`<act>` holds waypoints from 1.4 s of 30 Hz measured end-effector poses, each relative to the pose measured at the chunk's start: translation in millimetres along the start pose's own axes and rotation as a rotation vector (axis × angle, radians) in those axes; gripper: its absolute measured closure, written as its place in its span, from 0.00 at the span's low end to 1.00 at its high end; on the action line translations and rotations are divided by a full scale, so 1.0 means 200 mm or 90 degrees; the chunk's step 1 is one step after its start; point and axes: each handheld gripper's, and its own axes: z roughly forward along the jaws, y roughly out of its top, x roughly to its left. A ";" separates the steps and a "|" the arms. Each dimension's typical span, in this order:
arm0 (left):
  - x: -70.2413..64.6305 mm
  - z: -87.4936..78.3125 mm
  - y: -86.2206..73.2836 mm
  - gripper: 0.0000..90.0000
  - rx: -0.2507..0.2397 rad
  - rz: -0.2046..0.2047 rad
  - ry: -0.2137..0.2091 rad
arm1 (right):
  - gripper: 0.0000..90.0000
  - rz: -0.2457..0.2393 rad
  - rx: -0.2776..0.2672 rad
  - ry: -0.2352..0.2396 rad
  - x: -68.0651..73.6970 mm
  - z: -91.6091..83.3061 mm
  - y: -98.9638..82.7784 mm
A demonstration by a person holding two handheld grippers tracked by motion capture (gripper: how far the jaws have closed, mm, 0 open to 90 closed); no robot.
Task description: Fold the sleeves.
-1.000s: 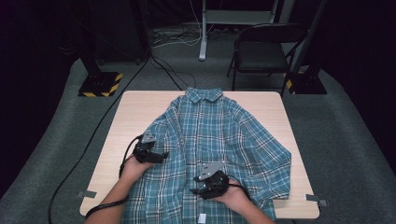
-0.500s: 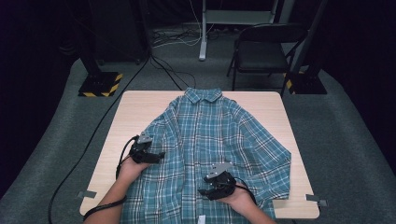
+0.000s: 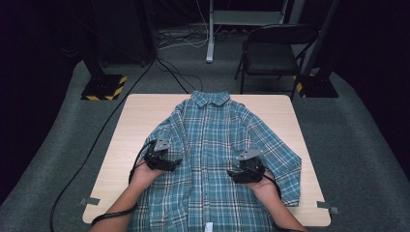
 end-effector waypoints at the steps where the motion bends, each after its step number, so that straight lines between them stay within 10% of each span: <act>1: 0.00 0.01 -0.01 0.14 0.009 0.001 -0.002 | 0.32 0.016 0.006 -0.006 -0.02 0.01 -0.02; 5: 0.04 0.04 -0.06 0.13 0.010 -0.041 -0.032 | 0.29 0.041 0.005 -0.006 -0.07 0.05 -0.08; 14: 0.03 0.03 -0.07 0.12 0.013 -0.035 -0.024 | 0.27 0.038 -0.009 -0.007 -0.06 0.04 -0.11; 27: 0.03 0.04 -0.07 0.09 0.015 -0.041 -0.018 | 0.00 0.006 0.013 0.027 -0.06 0.07 -0.11; 42: 0.03 0.04 -0.07 0.09 0.016 -0.042 -0.019 | 0.28 -0.028 0.034 0.020 -0.04 -0.16 -0.03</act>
